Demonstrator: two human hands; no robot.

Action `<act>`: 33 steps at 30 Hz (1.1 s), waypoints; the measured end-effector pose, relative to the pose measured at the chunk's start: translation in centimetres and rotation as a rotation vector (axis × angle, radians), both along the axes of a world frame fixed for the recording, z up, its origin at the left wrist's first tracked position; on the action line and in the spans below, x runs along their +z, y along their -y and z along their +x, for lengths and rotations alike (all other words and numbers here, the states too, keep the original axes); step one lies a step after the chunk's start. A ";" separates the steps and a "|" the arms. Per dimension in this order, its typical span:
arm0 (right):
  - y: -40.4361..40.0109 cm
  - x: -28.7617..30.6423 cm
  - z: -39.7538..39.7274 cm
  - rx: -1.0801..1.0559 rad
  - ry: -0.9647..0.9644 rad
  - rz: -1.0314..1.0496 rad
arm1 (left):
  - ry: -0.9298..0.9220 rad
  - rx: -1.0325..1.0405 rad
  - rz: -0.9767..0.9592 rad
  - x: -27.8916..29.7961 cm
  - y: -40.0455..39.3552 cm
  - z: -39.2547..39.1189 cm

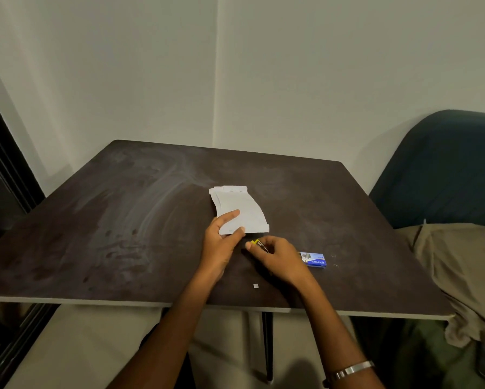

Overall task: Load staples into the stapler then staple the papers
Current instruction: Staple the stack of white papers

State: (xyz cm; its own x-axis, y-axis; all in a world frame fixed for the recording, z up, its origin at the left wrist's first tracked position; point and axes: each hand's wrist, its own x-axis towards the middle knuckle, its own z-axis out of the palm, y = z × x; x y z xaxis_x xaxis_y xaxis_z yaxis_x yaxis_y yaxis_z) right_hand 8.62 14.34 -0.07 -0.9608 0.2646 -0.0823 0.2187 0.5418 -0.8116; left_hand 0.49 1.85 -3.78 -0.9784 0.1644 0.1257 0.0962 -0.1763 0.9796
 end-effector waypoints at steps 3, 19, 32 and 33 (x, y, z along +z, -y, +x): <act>0.6 -0.1 0.1 0.031 -0.030 0.210 | -0.015 -0.002 -0.006 0.0 -0.1 0.0; 1.7 -1.8 0.0 0.097 -0.037 0.449 | -0.059 -0.113 -0.036 0.5 -0.2 0.1; -2.4 -0.1 -0.1 -0.378 -0.123 -0.253 | 0.007 -0.244 0.024 1.2 -0.3 0.5; -2.6 0.0 -0.2 -0.399 -0.131 -0.296 | 0.011 -0.251 0.022 1.3 -0.4 0.5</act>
